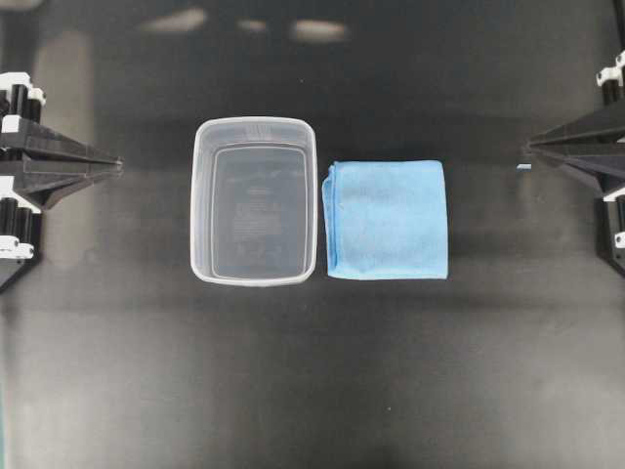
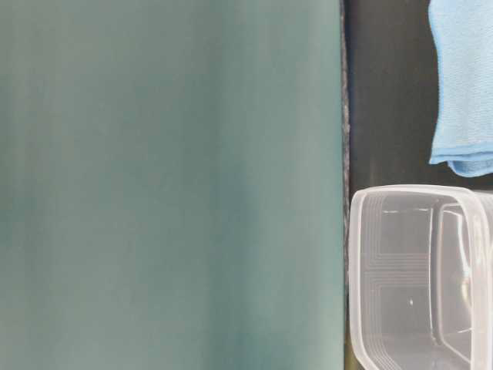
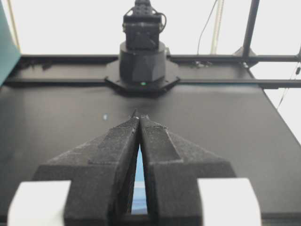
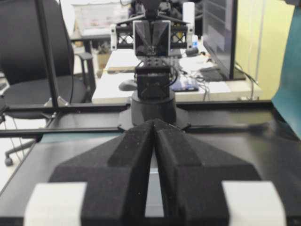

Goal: Place the blue towel into the container with the left arm.
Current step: 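Move the left gripper over the container toward the blue towel, then lower the open left gripper onto the blue towel and pinch it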

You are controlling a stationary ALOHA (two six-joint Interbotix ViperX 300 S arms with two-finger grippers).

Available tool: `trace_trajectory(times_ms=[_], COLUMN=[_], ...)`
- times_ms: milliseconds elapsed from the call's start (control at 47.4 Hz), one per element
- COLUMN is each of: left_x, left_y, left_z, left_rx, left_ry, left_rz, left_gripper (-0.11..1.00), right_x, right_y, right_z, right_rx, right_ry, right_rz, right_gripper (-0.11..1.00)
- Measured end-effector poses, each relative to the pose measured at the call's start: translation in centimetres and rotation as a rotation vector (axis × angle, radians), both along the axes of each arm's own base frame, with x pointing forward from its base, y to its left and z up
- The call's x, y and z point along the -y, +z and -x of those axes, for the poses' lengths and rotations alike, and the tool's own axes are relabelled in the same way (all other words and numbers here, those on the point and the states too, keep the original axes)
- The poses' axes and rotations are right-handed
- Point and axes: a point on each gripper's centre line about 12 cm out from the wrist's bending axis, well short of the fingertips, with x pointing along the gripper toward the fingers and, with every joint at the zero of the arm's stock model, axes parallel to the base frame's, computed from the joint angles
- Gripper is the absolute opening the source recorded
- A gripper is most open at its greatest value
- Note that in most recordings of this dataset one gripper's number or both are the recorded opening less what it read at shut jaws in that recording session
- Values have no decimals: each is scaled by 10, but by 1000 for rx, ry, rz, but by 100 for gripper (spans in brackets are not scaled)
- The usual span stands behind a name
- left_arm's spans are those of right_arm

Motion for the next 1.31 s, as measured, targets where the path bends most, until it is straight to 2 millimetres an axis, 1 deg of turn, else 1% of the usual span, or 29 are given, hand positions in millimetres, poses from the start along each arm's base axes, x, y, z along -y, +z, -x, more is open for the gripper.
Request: trace_trajectory(times_ms=[21,84,169,295,380,527,675,717,780,928,991,1033,1075,1139,1202,1307], left_x=[0,0,-2,-4,-4,-8,-15,-16,-18,-21,-24,-25,-28,-30,-32,-32], left_y=[0,5,19,29,29,22,15,11,9,5,2,0,-4,-7,-10,-17], left_z=[0,-3,-15,-39,-58,-91,-123,-132,-146,-174,-184,-189,-195,-204,-214,-228], left_rx=[0,1,6,-68,-172,-378,-530,-568,-621,-725,-768,-800,-833,-862,-879,-906], left_ry=[0,-1,7,13,14,26,44,46,49,55,60,63,68,72,74,72], left_rz=[0,-3,-18,-19,-32,-36,-32,-32,-27,-26,-23,-22,-19,-16,-15,-15], left_gripper=[6,0,0,0,0,0,0,0,0,0,1,1,4,16,33,64], right_x=[0,0,0,0,1,4,7,8,8,10,10,10,10,11,11,12], right_y=[0,-1,0,2,1,-7,-10,-10,-11,-13,-13,-13,-15,-13,-12,-9], right_z=[0,0,0,2,4,7,12,15,17,24,26,28,29,31,33,37], right_rx=[0,-3,0,8,-8,-84,-135,-144,-159,-191,-202,-207,-213,-207,-197,-174], right_ry=[-2,0,0,-2,-5,-20,-37,-41,-45,-58,-60,-61,-61,-64,-69,-76], right_rz=[0,-2,-1,-1,-3,-9,-14,-13,-13,-18,-17,-19,-19,-20,-20,-19], right_gripper=[1,1,1,1,1,1,3,7,19,63,76,81,81,80,78,79])
